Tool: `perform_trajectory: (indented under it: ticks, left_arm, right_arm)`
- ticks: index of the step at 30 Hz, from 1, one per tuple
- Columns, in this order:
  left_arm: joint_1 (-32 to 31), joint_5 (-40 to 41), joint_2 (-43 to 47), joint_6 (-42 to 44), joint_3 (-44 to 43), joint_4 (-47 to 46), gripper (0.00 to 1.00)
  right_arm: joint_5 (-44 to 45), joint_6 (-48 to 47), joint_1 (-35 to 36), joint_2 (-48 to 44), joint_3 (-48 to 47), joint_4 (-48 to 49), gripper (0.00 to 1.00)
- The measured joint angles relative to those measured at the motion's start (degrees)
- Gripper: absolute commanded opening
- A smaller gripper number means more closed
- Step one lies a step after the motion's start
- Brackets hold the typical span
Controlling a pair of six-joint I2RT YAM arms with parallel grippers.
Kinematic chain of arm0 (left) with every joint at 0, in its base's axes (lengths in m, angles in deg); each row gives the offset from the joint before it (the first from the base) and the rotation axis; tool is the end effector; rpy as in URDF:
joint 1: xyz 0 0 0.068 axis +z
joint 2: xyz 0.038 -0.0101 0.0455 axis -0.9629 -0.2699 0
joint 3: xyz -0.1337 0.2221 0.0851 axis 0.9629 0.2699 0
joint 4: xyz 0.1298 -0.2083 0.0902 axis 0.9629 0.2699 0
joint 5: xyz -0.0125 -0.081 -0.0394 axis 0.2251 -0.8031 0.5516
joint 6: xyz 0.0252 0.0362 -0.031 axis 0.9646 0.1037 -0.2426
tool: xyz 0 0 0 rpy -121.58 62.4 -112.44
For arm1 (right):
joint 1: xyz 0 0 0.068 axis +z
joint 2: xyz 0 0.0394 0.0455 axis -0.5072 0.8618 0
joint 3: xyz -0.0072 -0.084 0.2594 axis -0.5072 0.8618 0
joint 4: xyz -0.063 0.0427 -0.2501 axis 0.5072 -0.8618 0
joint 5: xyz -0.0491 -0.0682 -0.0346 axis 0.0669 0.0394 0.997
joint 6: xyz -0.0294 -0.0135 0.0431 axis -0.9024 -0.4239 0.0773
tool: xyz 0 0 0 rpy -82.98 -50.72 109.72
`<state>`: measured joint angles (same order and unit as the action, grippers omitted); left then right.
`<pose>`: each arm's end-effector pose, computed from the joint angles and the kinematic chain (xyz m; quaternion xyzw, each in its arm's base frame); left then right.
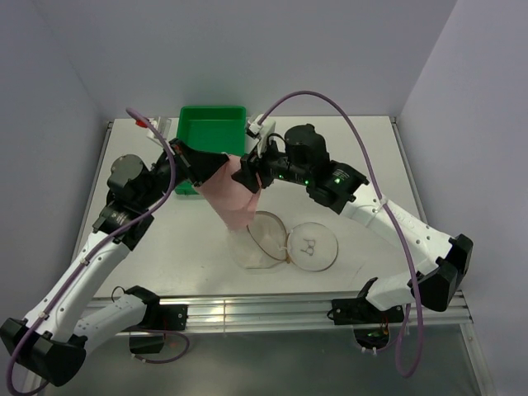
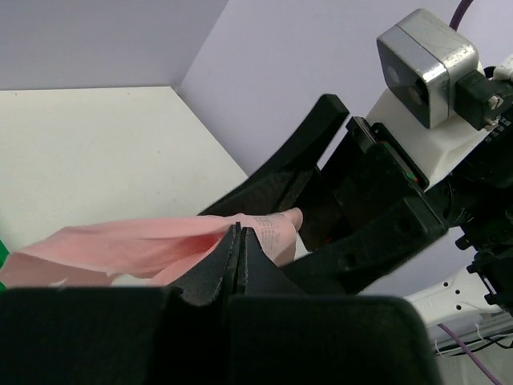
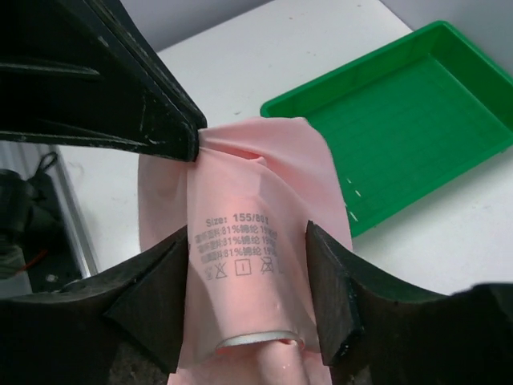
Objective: Place the bra in the laundry bag and zip it closed
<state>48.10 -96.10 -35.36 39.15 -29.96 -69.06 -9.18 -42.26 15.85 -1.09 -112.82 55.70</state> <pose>0.1861 -0.1073 0.4084 0.0696 0.6618 -0.5129 0.5423 0.2096 0.2326 0.4157 -0.4015 0.6803 0.3134 0.5270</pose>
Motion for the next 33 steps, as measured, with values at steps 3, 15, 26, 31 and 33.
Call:
perform_trajectory:
  ticks: [3,15,26,31,33]
  left_arm:
    - [0.0,-0.1,0.2,0.0,0.0,0.0,0.00]
    - [-0.1,4.6,3.9,4.9,-2.4,7.3,0.78]
    - [-0.1,12.0,18.1,9.3,4.1,17.2,0.87]
    - [-0.1,8.2,17.9,9.4,9.7,17.4,0.86]
    - [-0.1,6.1,17.4,9.3,10.3,17.3,0.78]
  right_arm:
    - [-0.8,0.7,-0.1,0.0,0.0,0.8,0.32]
    - [-6.2,7.2,-3.8,-1.3,3.0,4.6,0.00]
    - [-14.4,13.2,-7.2,-7.4,8.4,8.2,0.00]
    - [-15.5,13.7,-7.3,-8.7,8.4,9.4,0.00]
    - [-15.7,13.9,-7.3,-8.6,8.4,9.4,0.00]
